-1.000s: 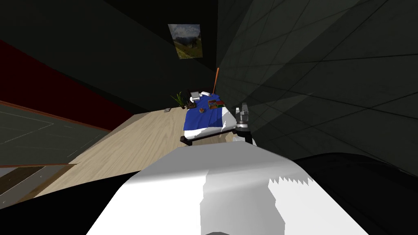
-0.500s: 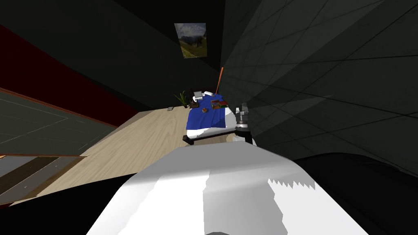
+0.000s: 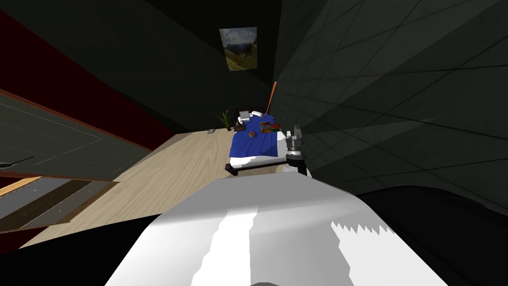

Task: Push the door open

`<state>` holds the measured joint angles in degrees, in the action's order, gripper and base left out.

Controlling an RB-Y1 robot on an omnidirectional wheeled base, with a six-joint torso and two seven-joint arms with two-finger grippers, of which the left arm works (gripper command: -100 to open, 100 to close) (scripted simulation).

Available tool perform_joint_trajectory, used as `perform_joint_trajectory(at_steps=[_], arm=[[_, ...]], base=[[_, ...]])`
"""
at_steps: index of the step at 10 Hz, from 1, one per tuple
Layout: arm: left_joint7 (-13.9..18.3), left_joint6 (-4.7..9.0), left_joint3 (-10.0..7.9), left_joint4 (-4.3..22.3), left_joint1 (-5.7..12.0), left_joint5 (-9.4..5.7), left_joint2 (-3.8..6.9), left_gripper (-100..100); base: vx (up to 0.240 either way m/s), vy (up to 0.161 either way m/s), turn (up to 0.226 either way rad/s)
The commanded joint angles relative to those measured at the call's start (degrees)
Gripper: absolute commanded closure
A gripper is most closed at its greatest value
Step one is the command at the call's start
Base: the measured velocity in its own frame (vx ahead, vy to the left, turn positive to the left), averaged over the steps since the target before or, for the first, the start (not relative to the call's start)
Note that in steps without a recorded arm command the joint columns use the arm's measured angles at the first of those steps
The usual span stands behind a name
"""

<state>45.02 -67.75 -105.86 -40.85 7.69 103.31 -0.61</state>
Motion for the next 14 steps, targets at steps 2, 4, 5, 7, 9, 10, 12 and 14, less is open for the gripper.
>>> perform_joint_trajectory(at_steps=[2,4,5,7,9,10,12,14], arm=[[1.2,-1.21,-1.61,-1.1,-3.06,0.87,0.10,-100],[1.8,-2.03,-2.67,-1.9,-5.12,1.44,0.30,-100],[1.9,-2.23,-2.94,-2.1,-5.63,1.58,0.35,-100],[2.4,-3.05,-4.00,-2.9,-7.69,2.15,0.54,-100],[2.8,-3.67,-4.79,-3.6,-9.23,2.58,0.69,-100],[2.7,-3.45,-4.60,-3.5,-8.80,2.43,0.54,-100],[2.7,-3.45,-4.60,-3.5,-8.80,2.43,0.54,100],[2.7,-3.45,-4.60,-3.5,-8.80,2.43,0.54,100]], base=[[0.008,0.083,0.120],[-0.002,0.090,0.095],[0.011,0.076,0.084],[0.003,0.073,0.077],[0.009,0.064,0.083],[0.002,0.025,0.004],[0.000,-0.005,0.000],[-0.001,-0.008,0.001]])
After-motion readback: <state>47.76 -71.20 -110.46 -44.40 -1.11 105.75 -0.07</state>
